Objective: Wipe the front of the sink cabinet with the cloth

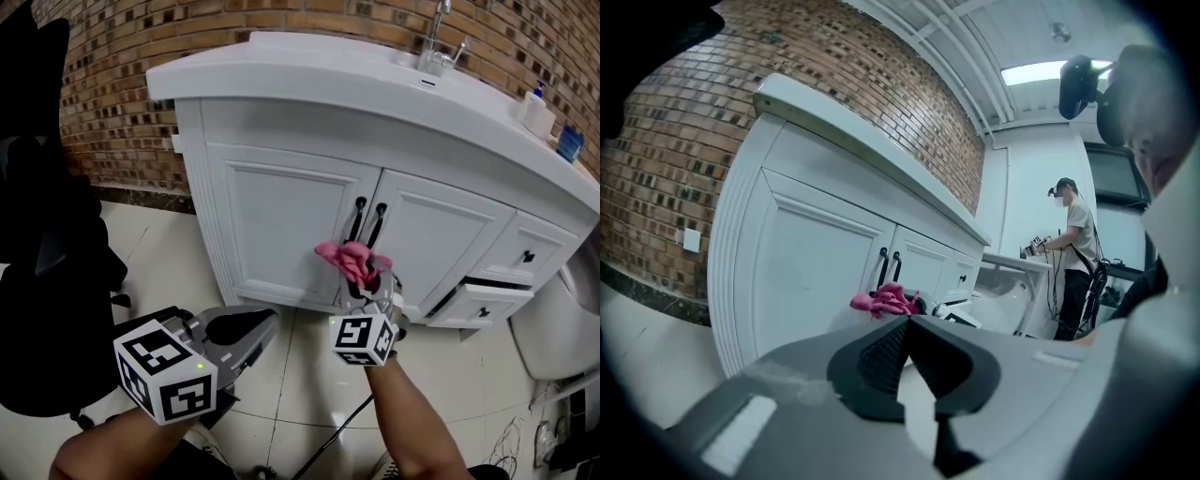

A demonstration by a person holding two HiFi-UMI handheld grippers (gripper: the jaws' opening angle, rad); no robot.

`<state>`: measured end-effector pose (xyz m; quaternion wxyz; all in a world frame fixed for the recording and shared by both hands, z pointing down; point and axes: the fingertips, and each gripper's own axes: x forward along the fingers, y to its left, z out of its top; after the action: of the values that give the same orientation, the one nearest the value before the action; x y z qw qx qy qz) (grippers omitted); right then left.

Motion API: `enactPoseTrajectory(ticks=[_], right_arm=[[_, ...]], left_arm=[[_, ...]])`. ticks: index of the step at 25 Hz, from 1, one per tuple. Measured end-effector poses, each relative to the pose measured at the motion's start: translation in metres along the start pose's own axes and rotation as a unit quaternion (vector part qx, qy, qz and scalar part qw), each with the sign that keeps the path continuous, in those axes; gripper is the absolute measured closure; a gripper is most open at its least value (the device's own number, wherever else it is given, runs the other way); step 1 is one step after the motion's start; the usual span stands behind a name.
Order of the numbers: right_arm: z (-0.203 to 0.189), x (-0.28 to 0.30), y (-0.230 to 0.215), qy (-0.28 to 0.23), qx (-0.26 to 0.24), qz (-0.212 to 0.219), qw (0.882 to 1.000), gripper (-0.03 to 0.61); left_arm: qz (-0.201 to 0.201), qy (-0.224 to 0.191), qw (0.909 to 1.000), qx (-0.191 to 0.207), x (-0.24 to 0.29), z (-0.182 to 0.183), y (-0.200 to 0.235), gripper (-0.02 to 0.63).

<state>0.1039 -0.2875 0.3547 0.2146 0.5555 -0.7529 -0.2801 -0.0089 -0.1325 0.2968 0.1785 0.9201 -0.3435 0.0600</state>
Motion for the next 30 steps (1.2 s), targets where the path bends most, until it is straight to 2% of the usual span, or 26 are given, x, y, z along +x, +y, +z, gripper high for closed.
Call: enactPoseTrajectory(ticks=[3,7,11,17,30], right_arm=[[-0.001,0.006,0.004,0.000,-0.006,0.001,1.000,0.436],[-0.018,0.013,0.003,0.009,0.037,0.005,0.999,0.437],[-0.019,0.014,0.002,0.001,0.045,-0.006,0.999,0.439],[-0.023,0.015,0.008,-0.008,0.026,-0.018,0.999,0.439],[-0.075,0.019,0.061,0.032,0.016,0.027,0.999,0.439]], left_arm=[[0.001,0.006,1.0000,-0.005,0.001,-0.004,0.000,0.609],[-0.006,0.002,1.0000,-0.007,0.003,-0.002,-0.002,0.609],[-0.006,0.003,0.9999,-0.009,0.001,-0.002,0.002,0.609],[-0.008,0.003,0.9998,-0.015,0.000,-0.004,0.004,0.609],[-0.009,0.008,0.9997,-0.020,-0.004,-0.007,0.012,0.609]])
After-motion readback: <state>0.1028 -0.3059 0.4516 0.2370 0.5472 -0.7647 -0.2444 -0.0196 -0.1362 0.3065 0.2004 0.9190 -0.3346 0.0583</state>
